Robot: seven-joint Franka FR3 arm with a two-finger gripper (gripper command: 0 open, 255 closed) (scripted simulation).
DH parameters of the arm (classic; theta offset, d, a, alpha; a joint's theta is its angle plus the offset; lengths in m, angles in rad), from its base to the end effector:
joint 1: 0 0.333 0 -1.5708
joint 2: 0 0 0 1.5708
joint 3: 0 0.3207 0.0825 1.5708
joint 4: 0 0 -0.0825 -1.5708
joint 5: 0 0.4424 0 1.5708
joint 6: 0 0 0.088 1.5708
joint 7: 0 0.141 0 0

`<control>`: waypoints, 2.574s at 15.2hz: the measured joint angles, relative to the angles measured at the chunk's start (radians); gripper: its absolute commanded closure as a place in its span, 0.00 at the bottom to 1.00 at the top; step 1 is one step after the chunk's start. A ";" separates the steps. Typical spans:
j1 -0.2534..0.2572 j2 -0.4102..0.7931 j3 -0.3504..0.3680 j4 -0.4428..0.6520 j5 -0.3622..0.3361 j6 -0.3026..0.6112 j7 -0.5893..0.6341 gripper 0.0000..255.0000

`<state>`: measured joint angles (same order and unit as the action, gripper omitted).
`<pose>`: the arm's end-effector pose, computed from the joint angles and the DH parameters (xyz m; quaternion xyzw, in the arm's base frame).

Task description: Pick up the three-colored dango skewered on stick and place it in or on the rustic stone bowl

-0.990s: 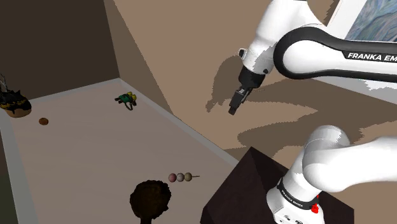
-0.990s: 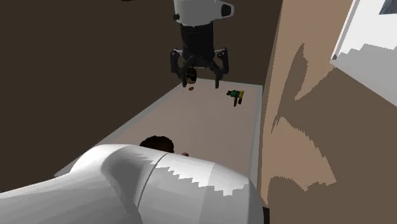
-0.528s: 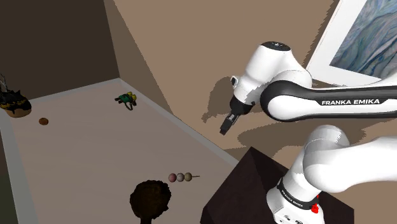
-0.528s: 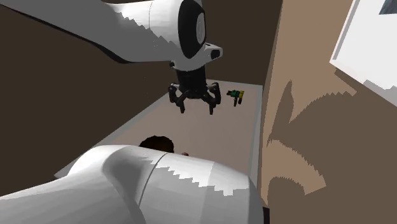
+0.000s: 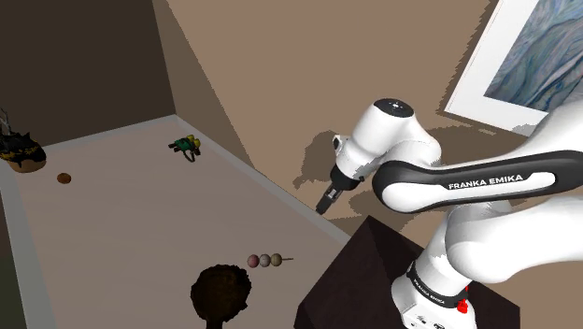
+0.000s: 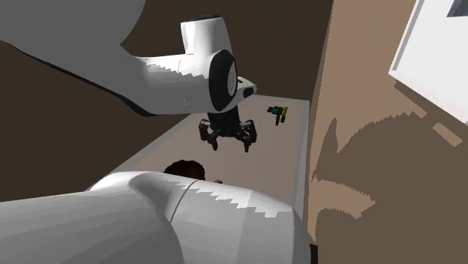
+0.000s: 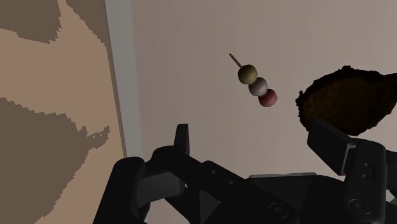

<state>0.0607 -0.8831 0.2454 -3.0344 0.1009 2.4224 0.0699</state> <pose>0.3343 0.0723 0.3093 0.9885 0.0522 0.1368 0.0365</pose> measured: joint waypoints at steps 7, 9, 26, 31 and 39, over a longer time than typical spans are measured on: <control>-0.005 0.077 0.001 0.000 -0.004 0.072 -0.019 0.00; -0.013 0.209 0.009 0.011 -0.012 0.184 -0.040 0.00; -0.074 1.267 -0.158 0.460 -1.242 0.688 0.626 0.00; 0.024 1.471 -0.232 0.624 -1.350 0.724 0.672 0.00; 0.184 1.637 -0.391 0.762 -1.474 0.826 0.837 0.00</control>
<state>0.2444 0.7536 -0.1451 -2.2726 -1.3732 3.2484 0.9068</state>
